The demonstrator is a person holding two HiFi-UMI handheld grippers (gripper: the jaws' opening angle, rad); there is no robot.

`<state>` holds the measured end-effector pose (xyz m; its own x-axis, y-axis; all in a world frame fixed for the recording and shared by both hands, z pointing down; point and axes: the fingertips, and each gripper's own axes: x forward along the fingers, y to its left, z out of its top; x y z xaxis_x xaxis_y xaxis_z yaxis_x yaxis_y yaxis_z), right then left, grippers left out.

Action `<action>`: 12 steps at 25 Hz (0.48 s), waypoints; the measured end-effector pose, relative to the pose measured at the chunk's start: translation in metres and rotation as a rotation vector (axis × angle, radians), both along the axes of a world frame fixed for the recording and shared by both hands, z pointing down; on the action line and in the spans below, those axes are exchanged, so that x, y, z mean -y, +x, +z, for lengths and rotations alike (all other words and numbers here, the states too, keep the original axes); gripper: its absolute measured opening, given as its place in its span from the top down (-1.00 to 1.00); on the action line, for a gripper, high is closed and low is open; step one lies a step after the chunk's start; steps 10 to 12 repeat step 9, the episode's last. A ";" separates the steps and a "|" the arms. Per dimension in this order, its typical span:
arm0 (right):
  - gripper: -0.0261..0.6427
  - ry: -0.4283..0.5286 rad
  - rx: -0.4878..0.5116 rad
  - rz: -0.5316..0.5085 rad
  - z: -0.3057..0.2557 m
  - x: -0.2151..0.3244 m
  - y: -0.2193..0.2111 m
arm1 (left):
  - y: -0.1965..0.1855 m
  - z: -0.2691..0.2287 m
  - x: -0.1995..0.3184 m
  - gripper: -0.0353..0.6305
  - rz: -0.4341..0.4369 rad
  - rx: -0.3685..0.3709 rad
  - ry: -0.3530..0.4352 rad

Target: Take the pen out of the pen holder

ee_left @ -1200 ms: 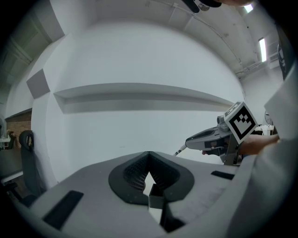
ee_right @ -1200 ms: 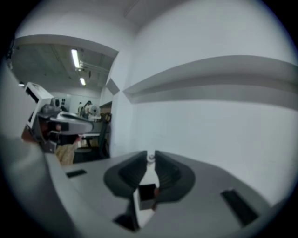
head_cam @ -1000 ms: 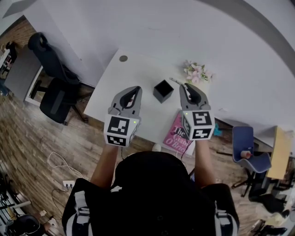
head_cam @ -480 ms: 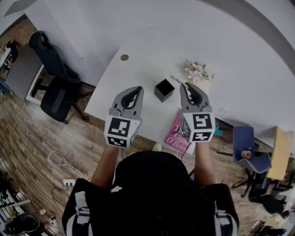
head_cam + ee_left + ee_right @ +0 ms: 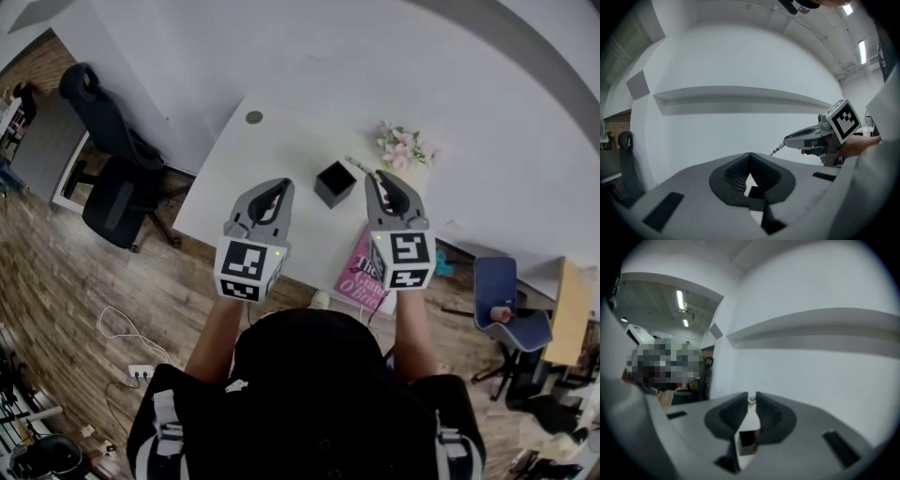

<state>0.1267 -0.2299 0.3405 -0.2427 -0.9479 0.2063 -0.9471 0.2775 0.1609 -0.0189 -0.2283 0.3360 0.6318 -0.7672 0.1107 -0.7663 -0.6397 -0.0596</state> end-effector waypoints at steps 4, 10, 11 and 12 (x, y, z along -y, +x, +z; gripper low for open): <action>0.70 -0.006 -0.002 0.000 0.004 0.002 -0.001 | -0.001 0.003 0.002 0.83 0.001 -0.004 -0.006; 0.70 -0.010 -0.002 0.001 0.005 0.003 -0.002 | -0.001 0.004 0.002 0.83 0.000 -0.002 -0.010; 0.70 -0.010 -0.002 0.001 0.005 0.003 -0.002 | -0.001 0.004 0.002 0.83 0.000 -0.002 -0.010; 0.70 -0.010 -0.002 0.001 0.005 0.003 -0.002 | -0.001 0.004 0.002 0.83 0.000 -0.002 -0.010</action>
